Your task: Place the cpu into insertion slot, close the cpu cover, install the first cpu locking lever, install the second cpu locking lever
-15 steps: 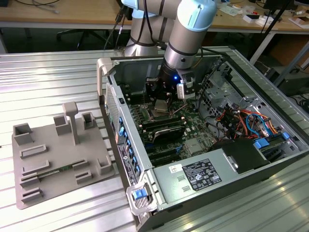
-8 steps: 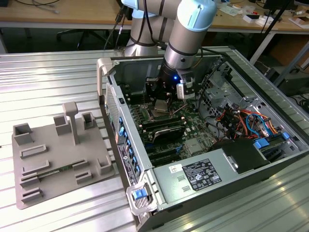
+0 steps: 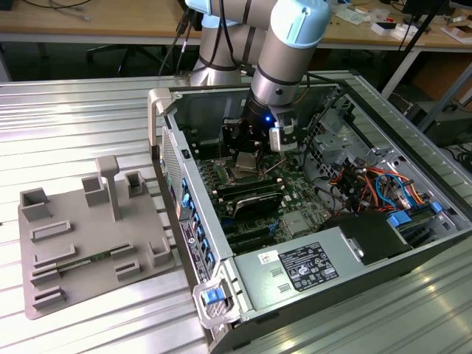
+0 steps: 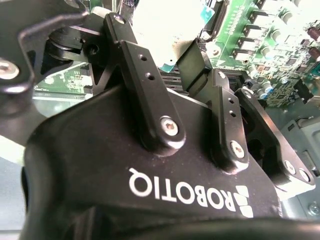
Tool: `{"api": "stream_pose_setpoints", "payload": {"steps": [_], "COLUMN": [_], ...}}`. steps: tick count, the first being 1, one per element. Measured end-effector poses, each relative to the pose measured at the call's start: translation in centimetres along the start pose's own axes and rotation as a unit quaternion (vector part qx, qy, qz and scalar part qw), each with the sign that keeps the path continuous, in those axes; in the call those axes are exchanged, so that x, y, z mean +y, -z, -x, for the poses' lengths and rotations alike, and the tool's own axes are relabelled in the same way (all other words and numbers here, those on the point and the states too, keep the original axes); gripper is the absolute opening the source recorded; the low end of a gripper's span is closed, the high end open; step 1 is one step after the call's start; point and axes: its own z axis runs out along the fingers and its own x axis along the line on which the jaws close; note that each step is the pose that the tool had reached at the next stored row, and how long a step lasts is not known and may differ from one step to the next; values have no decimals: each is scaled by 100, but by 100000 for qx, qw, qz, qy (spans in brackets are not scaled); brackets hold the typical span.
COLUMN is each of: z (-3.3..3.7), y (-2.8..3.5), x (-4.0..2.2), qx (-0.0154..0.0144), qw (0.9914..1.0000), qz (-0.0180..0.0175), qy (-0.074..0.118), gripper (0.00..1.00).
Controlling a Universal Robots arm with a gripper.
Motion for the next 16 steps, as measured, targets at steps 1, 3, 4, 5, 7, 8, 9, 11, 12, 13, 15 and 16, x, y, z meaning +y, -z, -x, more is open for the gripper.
{"api": "stream_pose_setpoints", "payload": {"steps": [1,3,4,5,7,8,9,11,12,13,15,16], "z": [0,0,0,0,0,0,0,0,0,0,0,0], "y": [0,-1,-2,-2,-3,-3,-3,-4,-7,-10,-12,-13], "x": [0,0,0,0,0,0,0,0,0,0,0,0], "qx": [-1,-8,-9,-10,-17,-21,-23,-26,-41,-55,-80,-86], "qw": [100000,100000,99999,99999,99998,99998,99997,99996,99991,99984,99967,99963], "qz": [4,6,8,8,11,15,16,18,30,36,49,52], "qy": [-63,-263,-323,-418,-588,-653,-751,-879,-1360,-1794,-2578,-2735], "gripper": [55,55,55,55,55,55,55,55,55,55,55,55]}}
